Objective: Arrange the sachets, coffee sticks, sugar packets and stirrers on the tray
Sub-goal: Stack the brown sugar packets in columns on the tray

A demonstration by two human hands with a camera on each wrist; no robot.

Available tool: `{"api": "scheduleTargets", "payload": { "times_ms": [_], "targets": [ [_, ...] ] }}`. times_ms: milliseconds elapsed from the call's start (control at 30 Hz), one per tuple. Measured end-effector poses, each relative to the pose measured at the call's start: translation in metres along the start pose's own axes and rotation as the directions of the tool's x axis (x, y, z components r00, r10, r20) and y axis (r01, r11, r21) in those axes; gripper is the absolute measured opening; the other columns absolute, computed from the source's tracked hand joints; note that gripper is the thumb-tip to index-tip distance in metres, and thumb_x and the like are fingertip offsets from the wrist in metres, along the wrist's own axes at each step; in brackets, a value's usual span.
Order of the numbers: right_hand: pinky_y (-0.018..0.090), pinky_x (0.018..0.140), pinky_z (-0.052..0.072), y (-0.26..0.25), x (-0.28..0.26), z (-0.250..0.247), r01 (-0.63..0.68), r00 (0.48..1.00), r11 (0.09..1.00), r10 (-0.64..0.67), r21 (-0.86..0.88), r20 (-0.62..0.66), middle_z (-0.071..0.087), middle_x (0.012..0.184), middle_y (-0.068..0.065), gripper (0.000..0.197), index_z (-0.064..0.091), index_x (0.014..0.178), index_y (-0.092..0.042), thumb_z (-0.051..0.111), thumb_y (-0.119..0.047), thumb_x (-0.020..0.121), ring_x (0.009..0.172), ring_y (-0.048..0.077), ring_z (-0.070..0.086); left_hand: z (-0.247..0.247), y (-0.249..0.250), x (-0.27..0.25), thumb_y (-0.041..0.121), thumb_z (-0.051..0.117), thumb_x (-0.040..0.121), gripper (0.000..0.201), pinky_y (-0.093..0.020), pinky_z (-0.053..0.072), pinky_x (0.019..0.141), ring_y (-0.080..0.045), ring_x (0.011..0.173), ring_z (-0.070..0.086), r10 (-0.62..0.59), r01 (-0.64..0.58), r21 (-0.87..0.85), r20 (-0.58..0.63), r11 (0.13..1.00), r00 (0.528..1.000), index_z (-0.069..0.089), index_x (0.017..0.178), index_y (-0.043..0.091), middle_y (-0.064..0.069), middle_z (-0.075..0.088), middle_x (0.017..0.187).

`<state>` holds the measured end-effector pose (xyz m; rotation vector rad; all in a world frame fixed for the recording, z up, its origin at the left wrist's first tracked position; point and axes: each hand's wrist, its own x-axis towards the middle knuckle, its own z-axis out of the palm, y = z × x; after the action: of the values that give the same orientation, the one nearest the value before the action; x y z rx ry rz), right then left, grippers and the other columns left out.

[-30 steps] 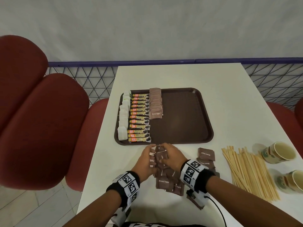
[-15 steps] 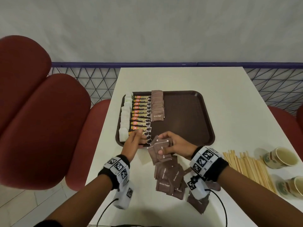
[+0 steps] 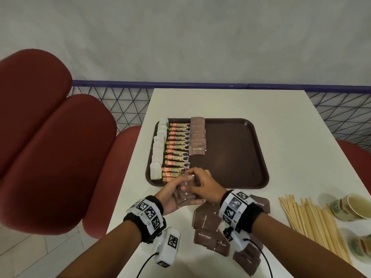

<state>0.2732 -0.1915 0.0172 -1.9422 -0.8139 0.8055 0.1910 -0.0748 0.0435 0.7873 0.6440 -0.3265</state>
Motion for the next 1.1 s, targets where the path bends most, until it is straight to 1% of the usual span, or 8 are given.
{"api": "scheduleTargets", "payload": {
  "times_ms": [100, 200, 300, 500, 733, 867, 967, 1100],
  "targets": [
    [0.026, 0.098, 0.031, 0.005, 0.000, -0.005, 0.015, 0.997, 0.983, -0.028, -0.185, -0.072, 0.037, 0.111, -0.006, 0.053, 0.049, 0.124, -0.028, 0.069, -0.043, 0.077, 0.111, 0.013, 0.030, -0.003, 0.000, -0.002, 0.010, 0.045, 0.091, 0.023, -0.041, 0.057, 0.075, -0.030, 0.078, 0.071, -0.018, 0.020, -0.043, 0.050, 0.999, 0.999, 0.062, 0.105, 0.005, -0.017, 0.071, 0.093],
    [0.027, 0.093, 0.041, 0.012, 0.000, -0.011, 0.039, 0.995, 0.998, -0.035, 0.049, -0.096, 0.047, 0.112, -0.003, 0.046, 0.048, 0.116, -0.030, 0.072, -0.035, 0.077, 0.108, 0.013, 0.041, -0.008, 0.000, -0.003, 0.009, 0.042, 0.090, 0.026, -0.038, 0.059, 0.071, -0.037, 0.088, 0.069, -0.022, 0.028, -0.081, 0.077, 0.996, 0.997, 0.061, 0.107, 0.001, -0.021, 0.069, 0.096],
    [0.030, 0.082, 0.049, 0.019, 0.001, -0.019, 0.035, 0.995, 0.969, -0.010, 0.245, -0.104, 0.062, 0.096, -0.001, 0.026, 0.054, 0.098, -0.022, 0.072, -0.024, 0.078, 0.089, 0.011, 0.059, -0.012, 0.000, -0.003, 0.006, 0.037, 0.093, 0.029, -0.035, 0.060, 0.067, -0.034, 0.087, 0.070, -0.005, 0.011, -0.086, 0.075, 0.996, 0.997, 0.059, 0.110, 0.002, -0.024, 0.068, 0.101],
    [0.024, 0.074, 0.040, 0.021, 0.016, -0.046, -0.078, 0.969, 0.988, 0.106, 0.135, -0.221, 0.054, 0.085, 0.002, 0.007, 0.063, 0.080, -0.019, 0.070, -0.018, 0.081, 0.079, 0.013, 0.051, -0.024, 0.002, 0.003, 0.000, 0.041, 0.092, 0.029, -0.036, 0.060, 0.064, -0.033, 0.085, 0.070, 0.073, -0.074, -0.092, -0.006, 0.993, 0.997, 0.054, 0.118, 0.001, -0.024, 0.067, 0.106],
    [0.013, 0.037, 0.037, 0.032, 0.062, -0.080, -0.206, 0.867, 0.932, 0.315, 0.297, -0.387, 0.053, 0.063, 0.003, 0.013, 0.055, 0.076, -0.013, 0.064, -0.007, 0.084, 0.052, 0.012, 0.043, -0.054, 0.004, 0.002, 0.000, 0.044, 0.093, 0.025, -0.039, 0.060, 0.063, -0.034, 0.092, 0.069, 0.188, -0.201, -0.102, -0.125, 0.974, 0.974, 0.057, 0.114, -0.003, -0.021, 0.066, 0.105],
    [0.022, 0.053, 0.042, 0.042, 0.089, -0.070, -0.316, 0.841, 0.925, 0.377, 0.212, -0.388, 0.057, 0.067, 0.004, 0.020, 0.055, 0.066, -0.016, 0.069, -0.009, 0.079, 0.059, 0.017, 0.049, -0.066, 0.004, 0.000, 0.007, 0.051, 0.092, 0.028, -0.039, 0.059, 0.060, -0.035, 0.093, 0.068, 0.219, -0.240, -0.072, -0.218, 0.968, 0.951, 0.055, 0.119, 0.005, -0.021, 0.065, 0.113],
    [0.027, 0.071, 0.040, 0.043, 0.098, -0.062, -0.379, 0.833, 0.917, 0.398, 0.128, -0.384, 0.059, 0.082, 0.007, 0.008, 0.066, 0.085, -0.005, 0.068, -0.011, 0.080, 0.078, 0.020, 0.053, -0.071, 0.005, -0.001, 0.010, 0.054, 0.091, 0.028, -0.039, 0.059, 0.059, -0.035, 0.094, 0.068, 0.243, -0.261, -0.035, -0.259, 0.965, 0.935, 0.055, 0.119, 0.008, -0.018, 0.067, 0.108],
    [0.025, 0.070, 0.037, 0.042, 0.105, -0.058, -0.438, 0.815, 0.897, 0.427, 0.067, -0.391, 0.059, 0.085, 0.008, 0.017, 0.066, 0.094, -0.002, 0.067, -0.014, 0.082, 0.079, 0.020, 0.051, -0.075, 0.006, -0.004, 0.012, 0.055, 0.091, 0.021, -0.036, 0.057, 0.057, -0.035, 0.090, 0.068, 0.275, -0.288, 0.000, -0.298, 0.958, 0.914, 0.060, 0.111, 0.009, -0.016, 0.069, 0.103]
  ]
}}
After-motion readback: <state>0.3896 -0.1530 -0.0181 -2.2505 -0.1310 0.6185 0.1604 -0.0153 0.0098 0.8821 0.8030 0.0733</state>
